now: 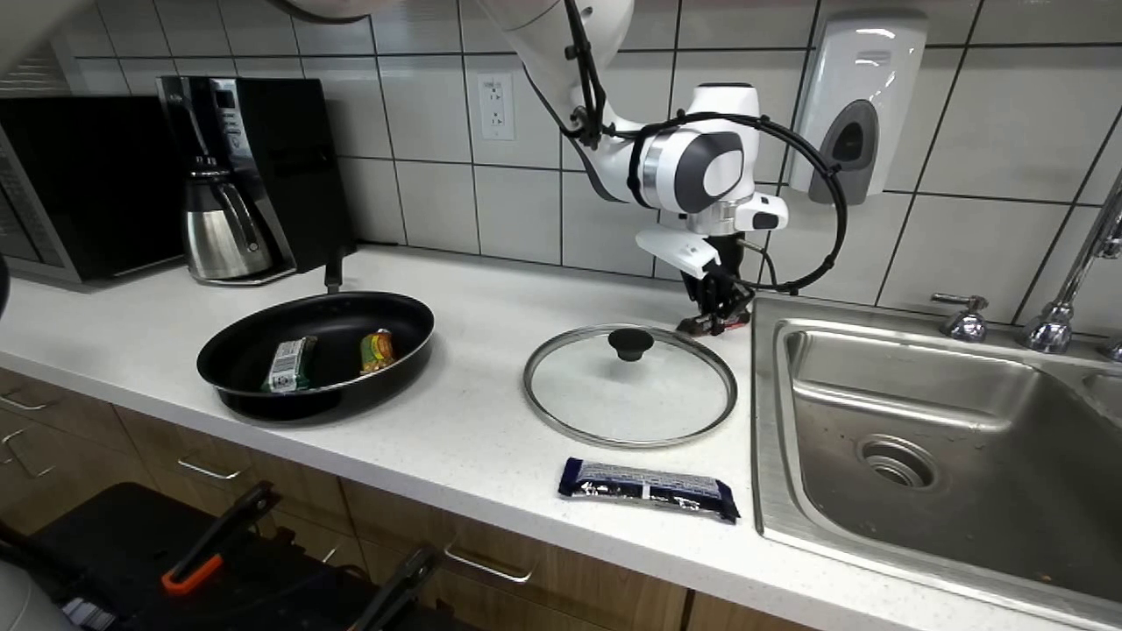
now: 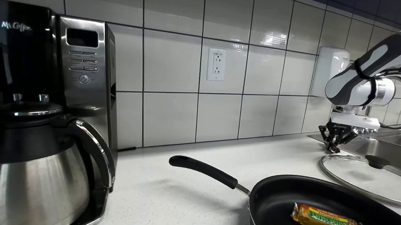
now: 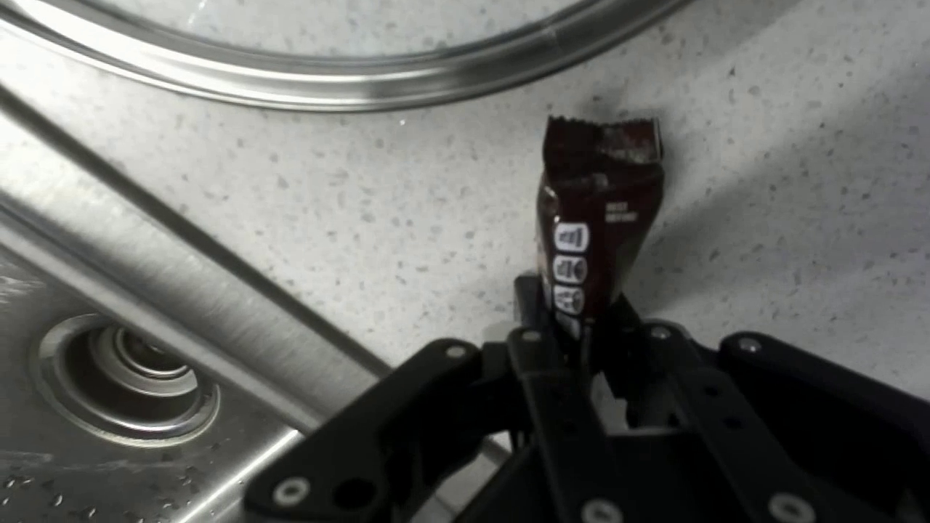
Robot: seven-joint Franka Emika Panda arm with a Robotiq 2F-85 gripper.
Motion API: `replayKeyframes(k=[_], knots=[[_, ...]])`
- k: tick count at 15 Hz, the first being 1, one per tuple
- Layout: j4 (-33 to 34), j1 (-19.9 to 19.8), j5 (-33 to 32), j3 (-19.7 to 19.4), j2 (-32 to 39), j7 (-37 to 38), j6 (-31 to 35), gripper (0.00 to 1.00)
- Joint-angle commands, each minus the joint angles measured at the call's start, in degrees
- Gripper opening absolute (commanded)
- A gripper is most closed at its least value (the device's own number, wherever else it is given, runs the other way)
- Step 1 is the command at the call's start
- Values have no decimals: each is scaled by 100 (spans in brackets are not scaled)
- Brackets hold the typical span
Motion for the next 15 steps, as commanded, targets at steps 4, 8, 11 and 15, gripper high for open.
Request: replayKeyframes(k=[4,8,11,15], knots=[[129,-80,32,28,-27,97,-183,3],[-18,11,-79,-69,-248,115,-312,3],[-307,60,-120,-62,-582,13,-220,3],[-799,229,-177,-76,-1078,18,-16,3]])
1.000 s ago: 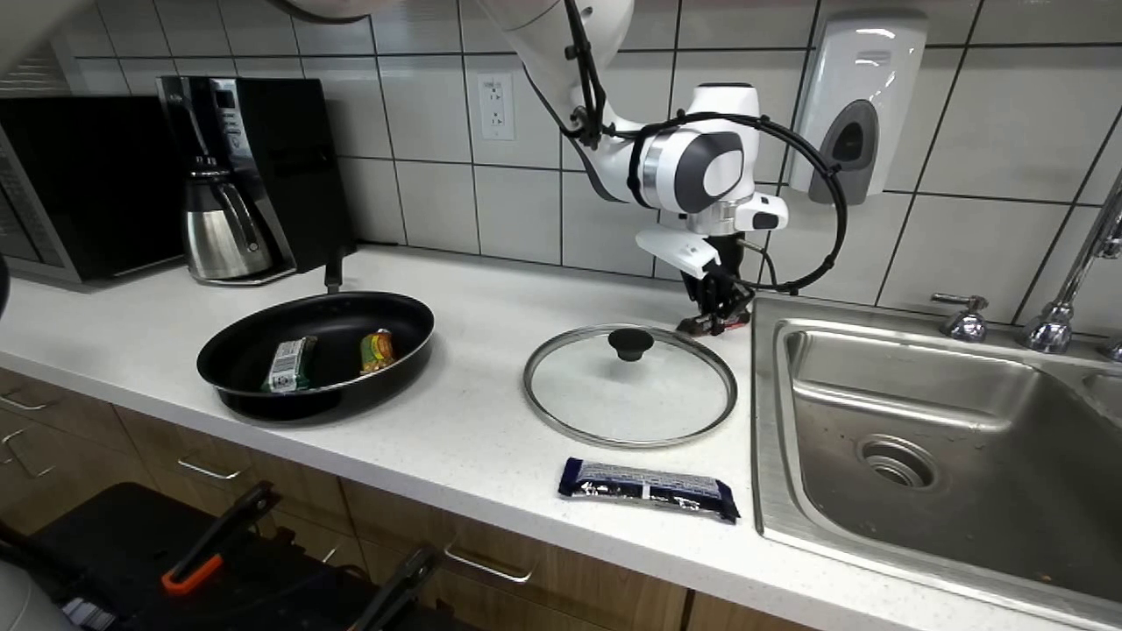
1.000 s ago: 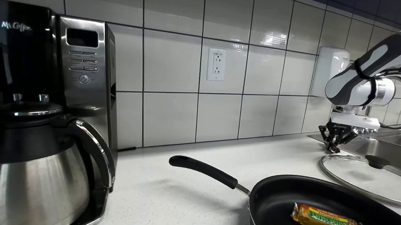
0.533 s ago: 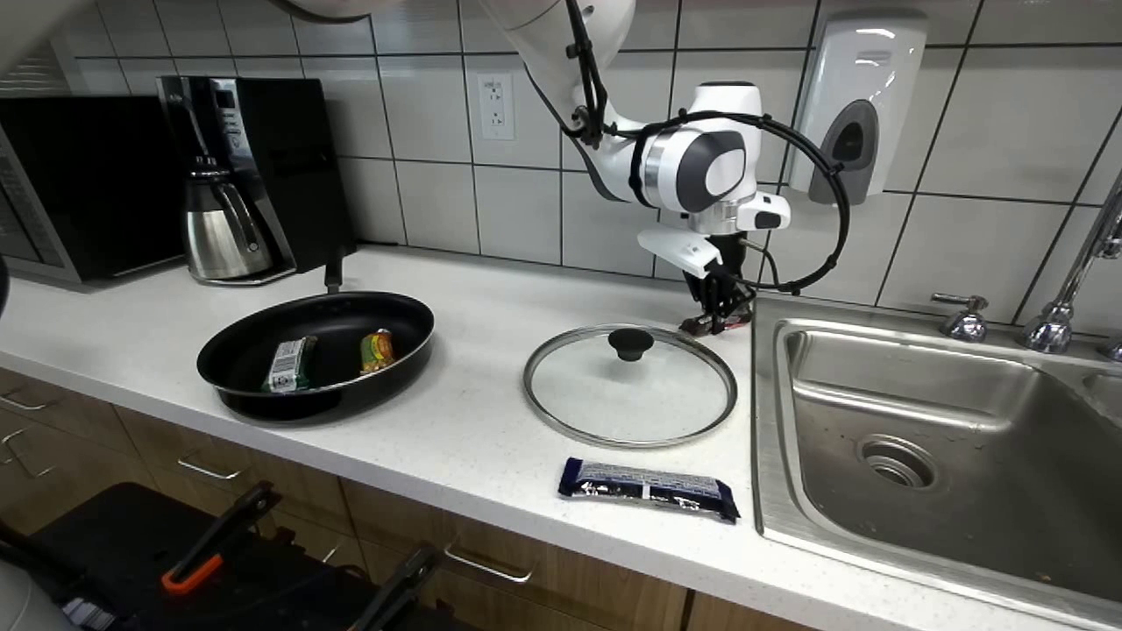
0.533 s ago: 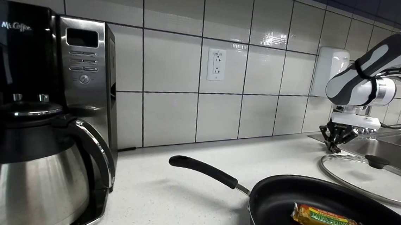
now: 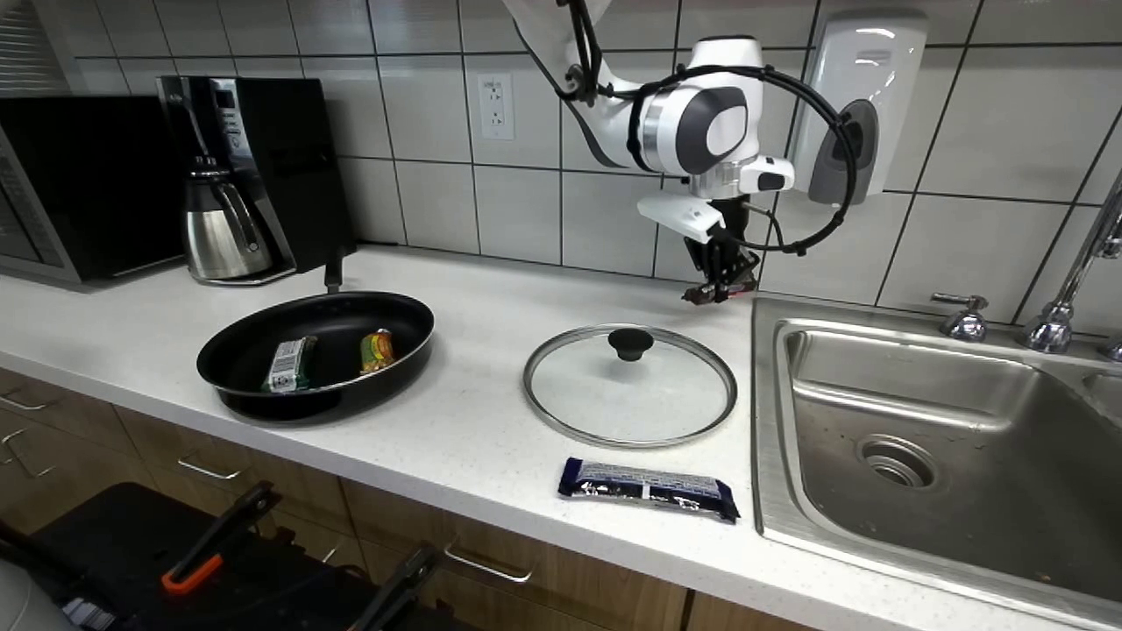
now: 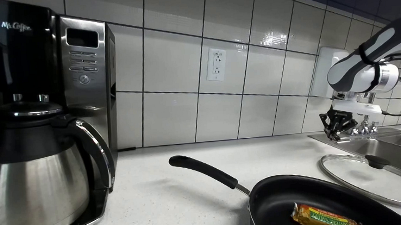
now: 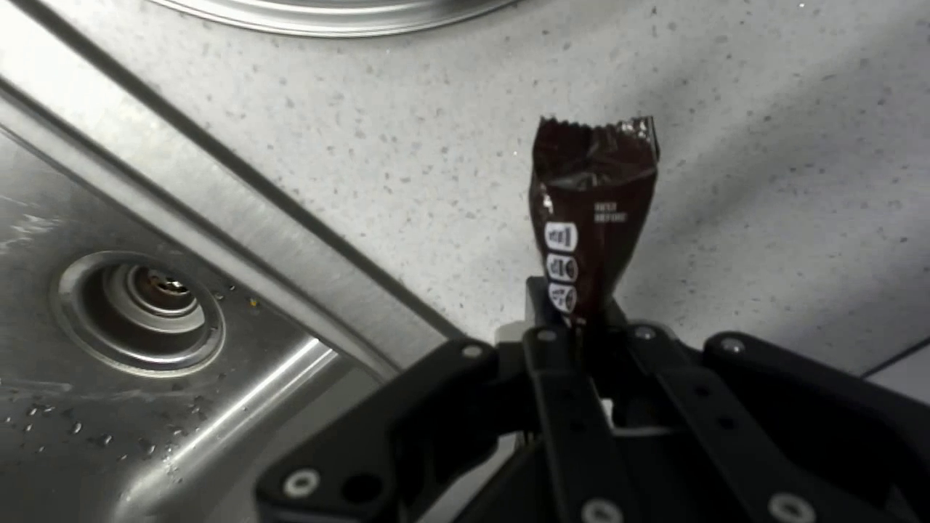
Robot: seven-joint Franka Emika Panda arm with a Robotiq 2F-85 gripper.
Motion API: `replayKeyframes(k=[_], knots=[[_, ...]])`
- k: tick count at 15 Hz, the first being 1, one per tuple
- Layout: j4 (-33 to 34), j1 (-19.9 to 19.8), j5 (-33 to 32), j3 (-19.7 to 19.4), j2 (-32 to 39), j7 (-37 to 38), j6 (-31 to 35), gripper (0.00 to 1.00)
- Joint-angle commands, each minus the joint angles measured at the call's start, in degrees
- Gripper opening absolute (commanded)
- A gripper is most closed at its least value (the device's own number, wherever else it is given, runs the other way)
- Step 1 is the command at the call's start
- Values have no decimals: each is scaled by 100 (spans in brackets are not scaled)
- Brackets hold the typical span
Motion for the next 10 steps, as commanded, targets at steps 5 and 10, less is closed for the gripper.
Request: replayKeyframes(k=[5,10], knots=[[-1609,384,-146,125,-1379,-248,258,3],[-2484,379,-87,375,-2011,-982,459,3]])
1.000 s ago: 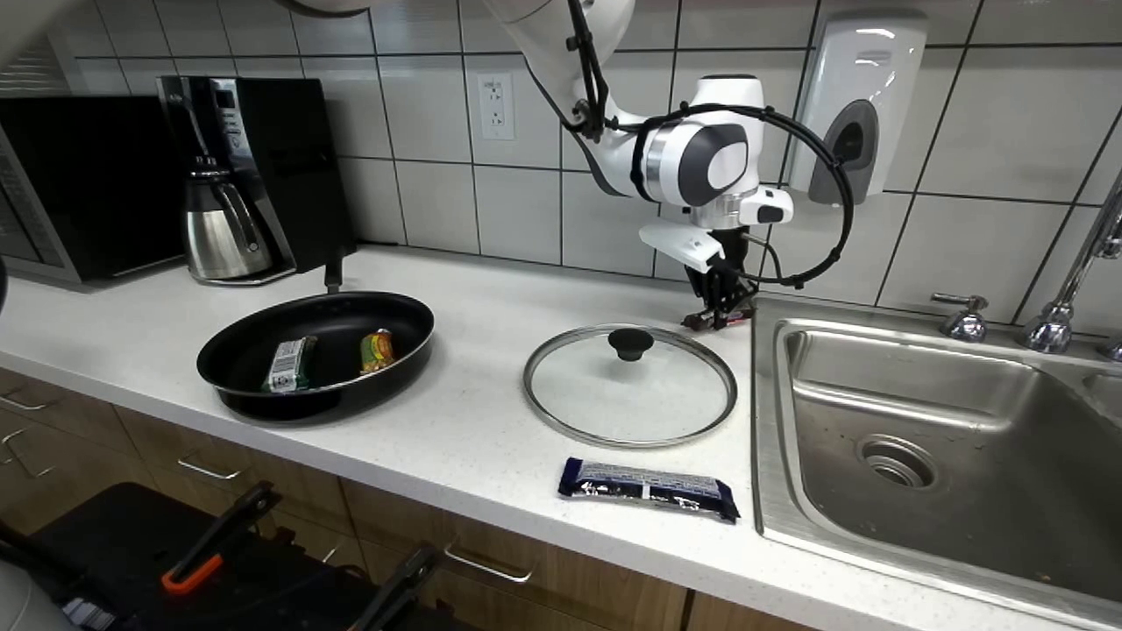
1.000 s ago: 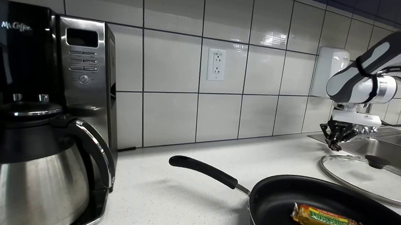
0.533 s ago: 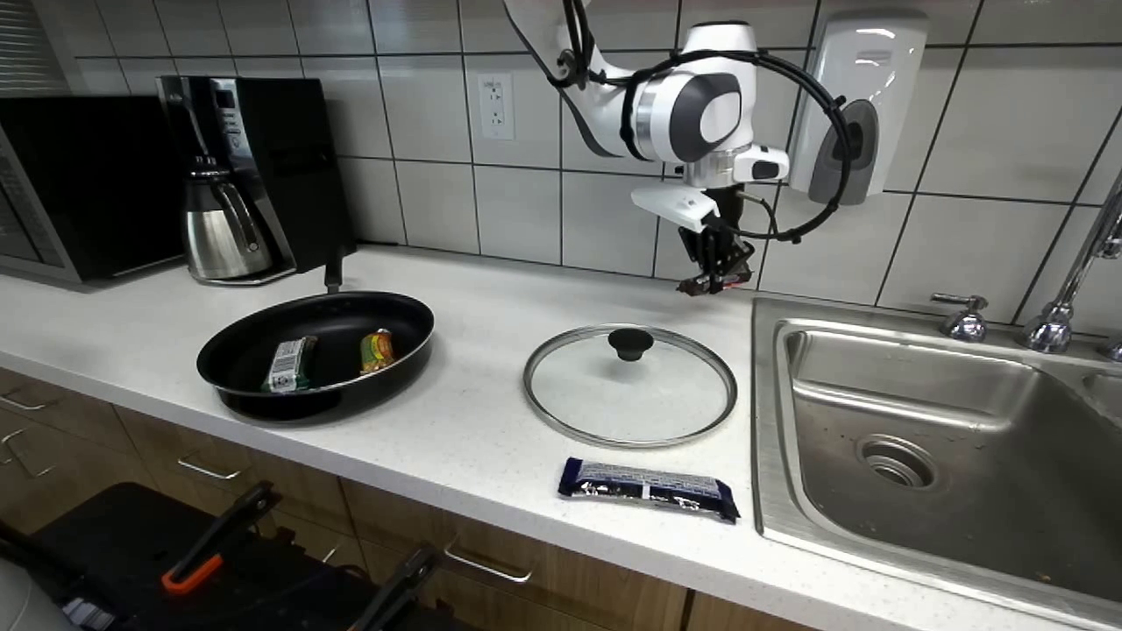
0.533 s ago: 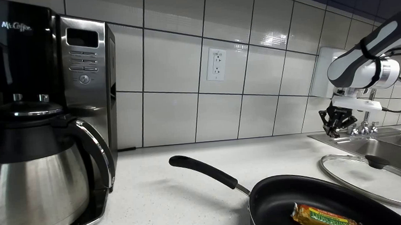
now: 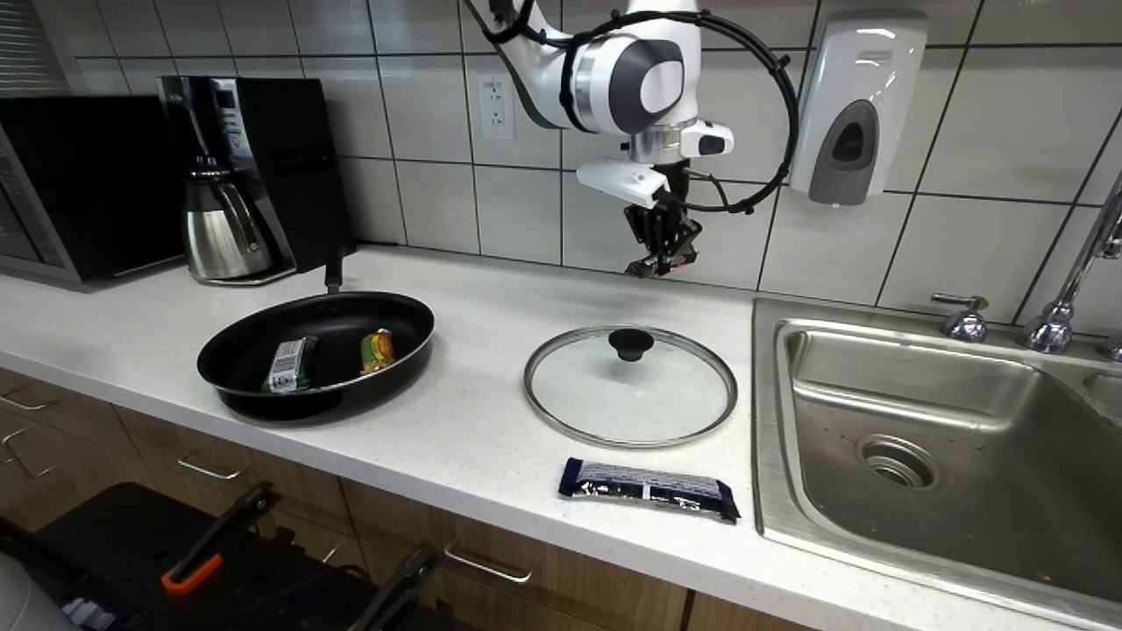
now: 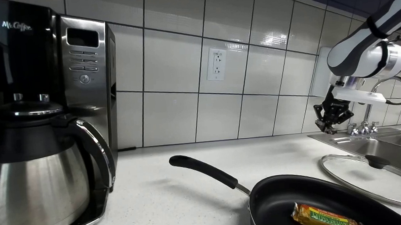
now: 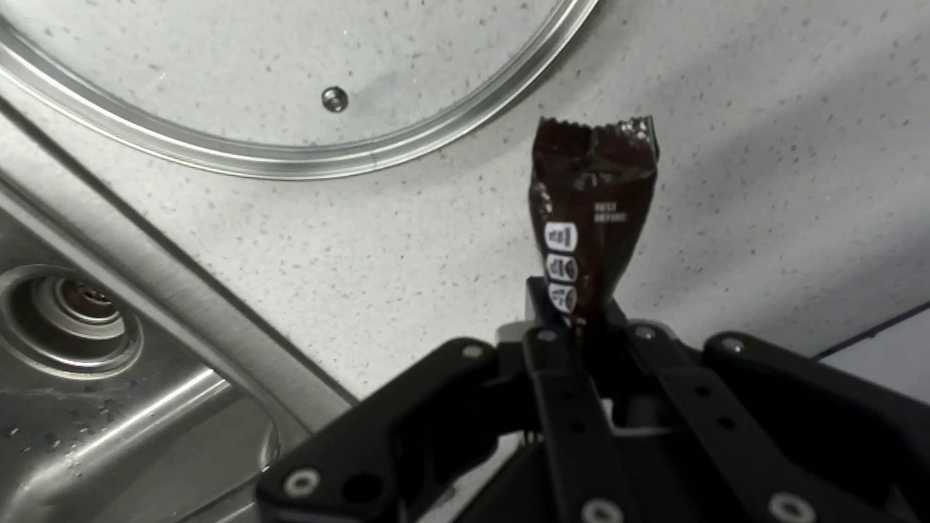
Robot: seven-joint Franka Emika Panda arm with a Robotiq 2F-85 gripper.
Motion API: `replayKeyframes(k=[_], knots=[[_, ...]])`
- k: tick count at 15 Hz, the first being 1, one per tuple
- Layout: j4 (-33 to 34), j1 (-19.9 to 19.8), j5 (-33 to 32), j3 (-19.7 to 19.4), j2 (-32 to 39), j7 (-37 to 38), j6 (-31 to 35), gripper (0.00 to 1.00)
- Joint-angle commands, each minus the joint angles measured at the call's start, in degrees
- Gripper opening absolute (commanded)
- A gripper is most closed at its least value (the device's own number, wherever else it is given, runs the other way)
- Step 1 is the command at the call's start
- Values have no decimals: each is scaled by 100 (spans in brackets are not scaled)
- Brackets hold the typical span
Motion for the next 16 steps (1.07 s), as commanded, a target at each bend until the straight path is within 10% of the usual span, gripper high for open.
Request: replayKeyframes(k=[1,16], knots=[[-937,-139,-37,252,-720,-688,196,3],[-3515,542,-449,744,-2525,-1625,1074,3]])
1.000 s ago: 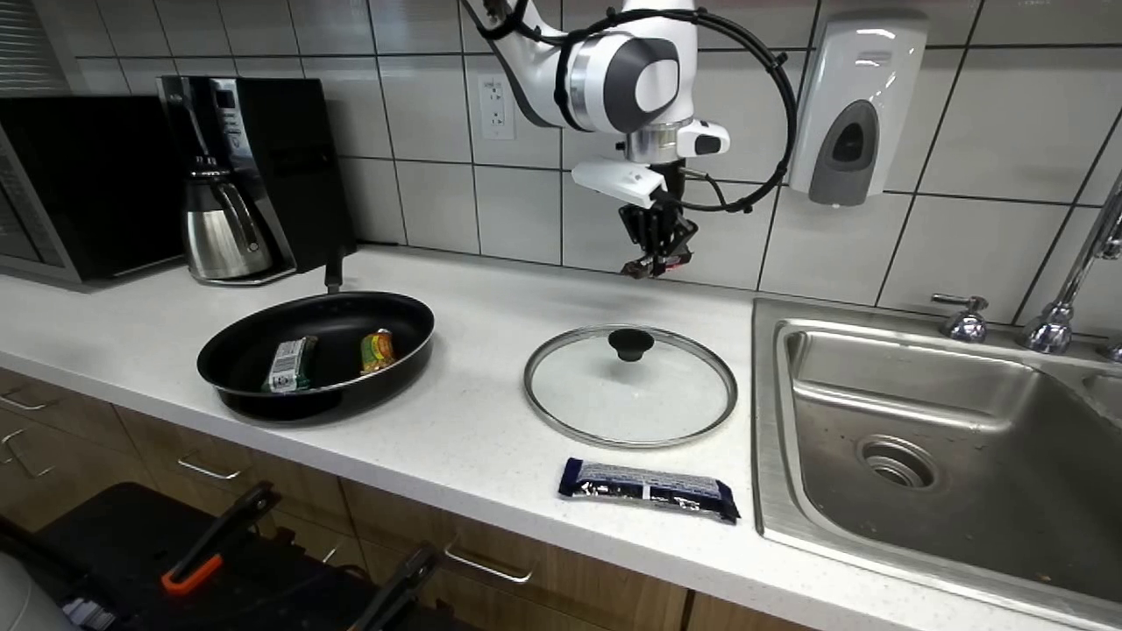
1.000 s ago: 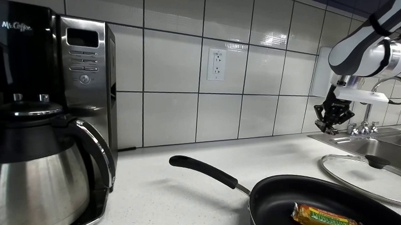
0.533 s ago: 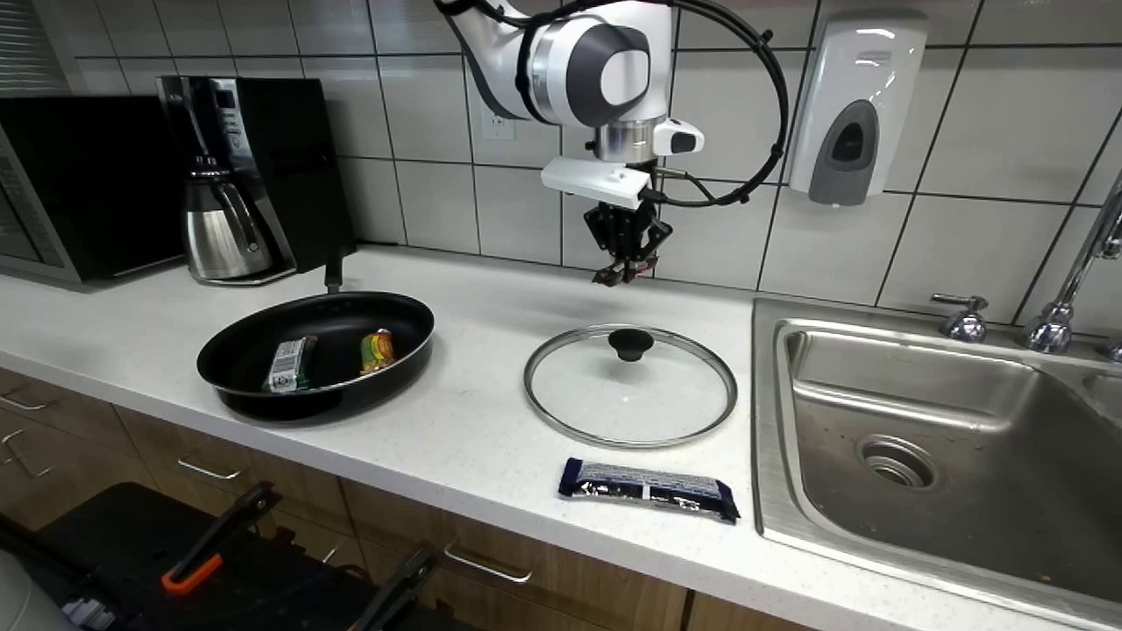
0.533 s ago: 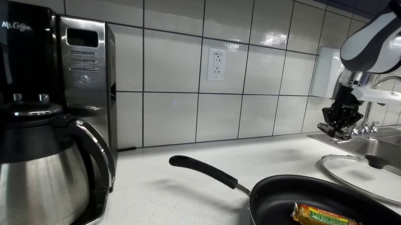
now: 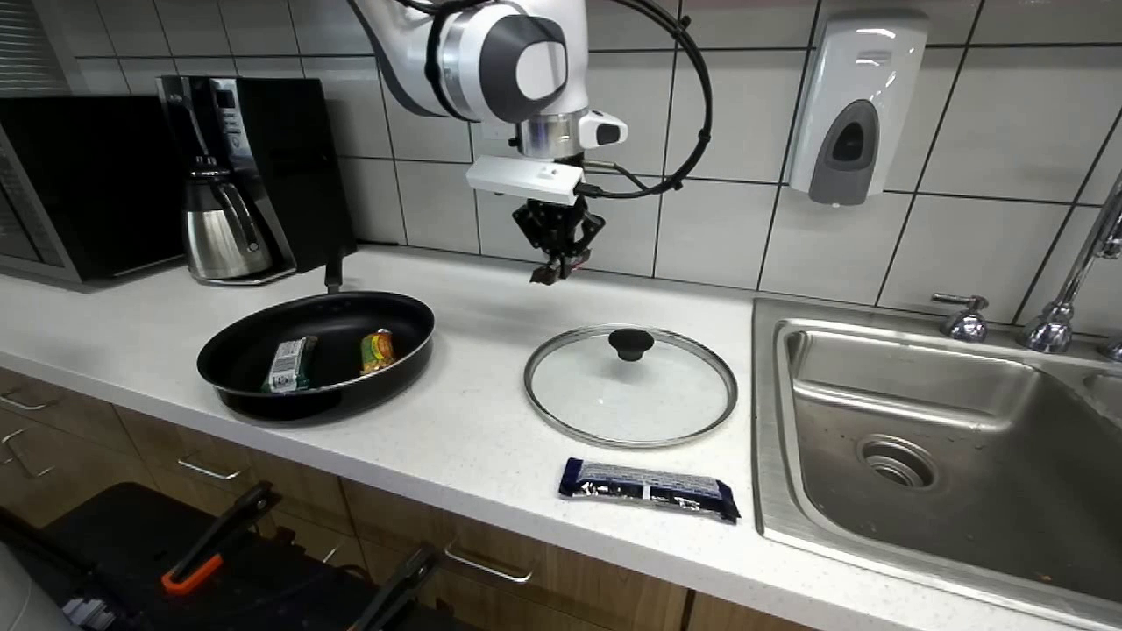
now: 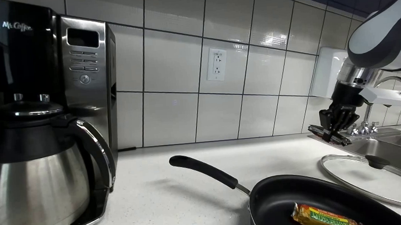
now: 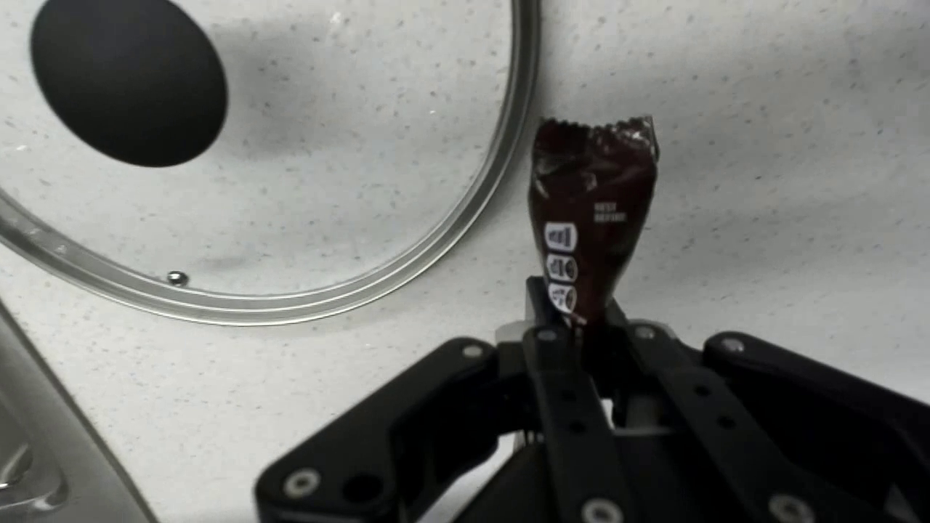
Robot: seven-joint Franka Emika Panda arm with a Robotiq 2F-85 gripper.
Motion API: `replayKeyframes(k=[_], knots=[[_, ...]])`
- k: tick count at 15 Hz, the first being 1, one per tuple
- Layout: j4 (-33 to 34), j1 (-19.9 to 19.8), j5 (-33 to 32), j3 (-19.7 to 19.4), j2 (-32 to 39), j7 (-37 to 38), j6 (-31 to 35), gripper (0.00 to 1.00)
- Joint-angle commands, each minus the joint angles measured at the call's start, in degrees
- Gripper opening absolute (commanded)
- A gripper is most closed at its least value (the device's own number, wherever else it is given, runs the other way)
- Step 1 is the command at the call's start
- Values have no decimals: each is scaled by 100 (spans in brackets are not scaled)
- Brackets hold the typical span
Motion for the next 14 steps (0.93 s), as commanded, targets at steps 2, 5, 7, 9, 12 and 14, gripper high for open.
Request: replayKeyframes(k=[2,5,7,9,12,14], knots=[[-997,379,-313,185,-811,158,412,3],[-1470,611,-556,236,-1183,295,648,3],[-1712,653,-539,305,-1429,64,642,3],[-1892,690,-159,388,-1670,-467,539,3],[-2039,848,390,427,-1922,-1249,327,3],[-2110,1050,953,394,-2092,-1930,126,3]])
